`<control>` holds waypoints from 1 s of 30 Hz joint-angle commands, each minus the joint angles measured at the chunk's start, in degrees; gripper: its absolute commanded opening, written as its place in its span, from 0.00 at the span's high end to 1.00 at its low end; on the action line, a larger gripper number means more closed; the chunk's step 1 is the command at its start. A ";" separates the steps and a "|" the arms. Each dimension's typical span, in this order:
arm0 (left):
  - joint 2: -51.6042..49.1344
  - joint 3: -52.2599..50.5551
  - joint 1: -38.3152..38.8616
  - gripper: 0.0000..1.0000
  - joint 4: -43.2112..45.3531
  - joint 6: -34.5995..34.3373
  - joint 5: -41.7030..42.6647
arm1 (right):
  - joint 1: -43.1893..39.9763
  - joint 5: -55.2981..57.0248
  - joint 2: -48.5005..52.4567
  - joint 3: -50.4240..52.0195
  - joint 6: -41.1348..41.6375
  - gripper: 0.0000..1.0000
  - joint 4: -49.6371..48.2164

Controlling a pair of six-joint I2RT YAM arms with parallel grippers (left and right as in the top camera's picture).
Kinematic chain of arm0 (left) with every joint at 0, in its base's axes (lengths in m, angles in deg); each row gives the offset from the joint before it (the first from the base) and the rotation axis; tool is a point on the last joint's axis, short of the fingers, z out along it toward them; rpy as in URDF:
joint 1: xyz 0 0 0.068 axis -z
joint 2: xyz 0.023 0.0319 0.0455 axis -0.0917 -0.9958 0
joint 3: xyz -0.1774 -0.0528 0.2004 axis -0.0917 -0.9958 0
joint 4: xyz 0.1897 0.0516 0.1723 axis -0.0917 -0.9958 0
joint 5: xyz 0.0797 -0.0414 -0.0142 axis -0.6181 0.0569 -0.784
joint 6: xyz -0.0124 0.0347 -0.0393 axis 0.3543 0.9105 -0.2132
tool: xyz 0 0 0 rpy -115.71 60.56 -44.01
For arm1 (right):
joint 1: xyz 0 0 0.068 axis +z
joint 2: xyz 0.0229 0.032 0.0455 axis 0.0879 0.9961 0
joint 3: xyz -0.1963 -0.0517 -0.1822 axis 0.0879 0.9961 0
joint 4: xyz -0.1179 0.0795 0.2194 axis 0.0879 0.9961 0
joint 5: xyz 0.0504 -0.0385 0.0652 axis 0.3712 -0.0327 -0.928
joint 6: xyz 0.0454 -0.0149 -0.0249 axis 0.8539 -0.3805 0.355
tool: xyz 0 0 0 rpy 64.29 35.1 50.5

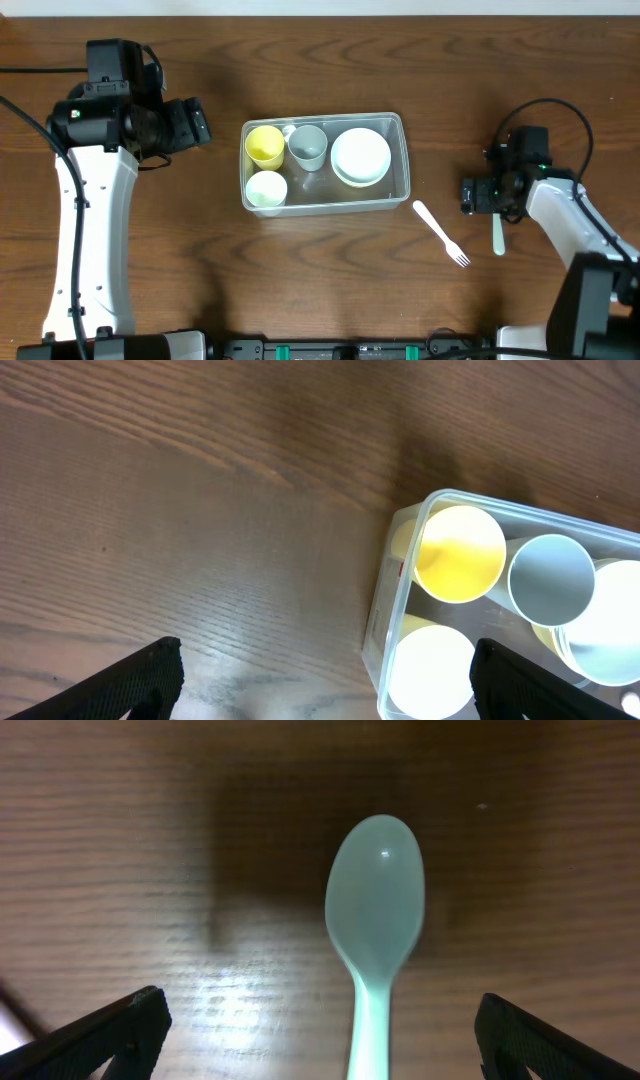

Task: Pack container
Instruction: 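Move the right gripper to the pale green spoon and grasp its handle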

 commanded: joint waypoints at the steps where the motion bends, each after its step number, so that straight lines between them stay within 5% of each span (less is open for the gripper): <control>1: -0.39 -0.48 -0.13 0.08 -0.26 -0.74 -0.46 | -0.52 -0.83 3.50 0.46 -1.73 0.02 -1.70; 8: -0.39 -0.48 -0.13 0.08 -0.26 -0.74 -0.46 | -0.52 -0.79 10.43 0.46 -1.68 0.04 -3.17; 17: -0.39 -0.48 -0.13 0.08 -0.28 -0.72 -0.48 | -0.52 -0.79 11.61 0.46 -1.60 0.23 -0.74; 30: -0.39 -0.48 -0.13 0.08 -0.33 -0.74 -0.46 | -0.52 -0.61 11.61 0.46 2.49 0.24 5.62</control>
